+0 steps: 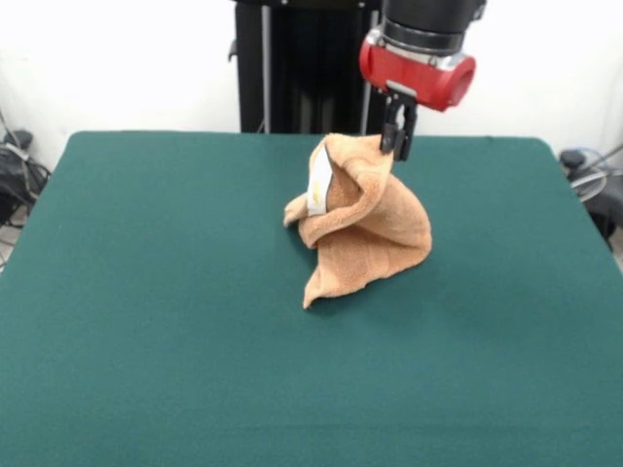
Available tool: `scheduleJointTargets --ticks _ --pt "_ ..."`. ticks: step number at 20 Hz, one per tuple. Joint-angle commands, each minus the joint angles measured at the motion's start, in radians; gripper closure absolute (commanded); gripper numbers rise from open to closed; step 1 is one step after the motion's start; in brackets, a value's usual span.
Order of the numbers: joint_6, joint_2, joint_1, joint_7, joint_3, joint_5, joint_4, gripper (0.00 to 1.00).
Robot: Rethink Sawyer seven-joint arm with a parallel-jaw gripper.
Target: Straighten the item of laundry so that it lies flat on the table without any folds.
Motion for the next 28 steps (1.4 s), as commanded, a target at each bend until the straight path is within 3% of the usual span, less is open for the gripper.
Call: scheduleJointTargets --ticks 1,17,28 --pt "0.098 -0.033 0.016 0.319 -0.016 0.048 0.011 1.00" --pt "0.225 -0.037 0.041 0.332 -0.084 0.040 -0.042 1.00" --pt "0.261 -0.058 0.114 0.382 -0.158 0.040 -0.035 1.00"
